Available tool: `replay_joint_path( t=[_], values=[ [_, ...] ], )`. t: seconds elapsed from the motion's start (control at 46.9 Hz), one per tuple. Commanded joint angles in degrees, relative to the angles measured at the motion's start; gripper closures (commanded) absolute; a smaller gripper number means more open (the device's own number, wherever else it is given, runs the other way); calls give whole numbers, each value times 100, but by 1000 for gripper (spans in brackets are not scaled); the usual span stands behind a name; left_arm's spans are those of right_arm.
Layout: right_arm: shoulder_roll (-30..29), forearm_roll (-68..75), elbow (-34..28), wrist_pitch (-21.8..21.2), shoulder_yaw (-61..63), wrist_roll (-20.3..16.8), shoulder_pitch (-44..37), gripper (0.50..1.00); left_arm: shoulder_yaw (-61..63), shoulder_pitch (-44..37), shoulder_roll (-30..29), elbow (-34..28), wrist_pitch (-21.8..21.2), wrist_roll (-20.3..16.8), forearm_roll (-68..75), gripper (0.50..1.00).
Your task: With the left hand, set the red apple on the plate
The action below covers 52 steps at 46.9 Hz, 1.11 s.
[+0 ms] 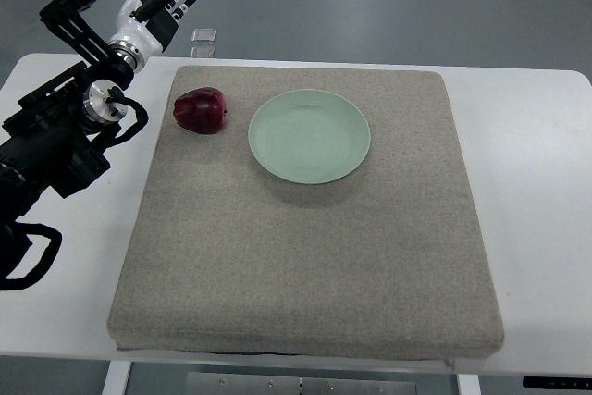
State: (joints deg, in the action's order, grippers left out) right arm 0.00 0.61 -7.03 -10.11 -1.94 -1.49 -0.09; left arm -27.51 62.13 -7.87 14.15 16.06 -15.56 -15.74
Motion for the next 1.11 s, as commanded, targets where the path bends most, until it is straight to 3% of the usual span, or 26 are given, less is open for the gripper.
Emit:
replay_joint_path(
  t=[0.0, 0.128, 1.087],
  values=[
    [0, 0, 0, 0, 0, 0, 0, 568, 0, 1, -4, -9, 2, 0, 10, 508],
    [0, 0, 0, 0, 0, 0, 0, 568, 9, -17, -4, -9, -59, -184, 71, 510],
    [0, 0, 0, 0, 0, 0, 0, 570, 0, -78, 5, 9, -7, -228, 10, 508]
  ],
)
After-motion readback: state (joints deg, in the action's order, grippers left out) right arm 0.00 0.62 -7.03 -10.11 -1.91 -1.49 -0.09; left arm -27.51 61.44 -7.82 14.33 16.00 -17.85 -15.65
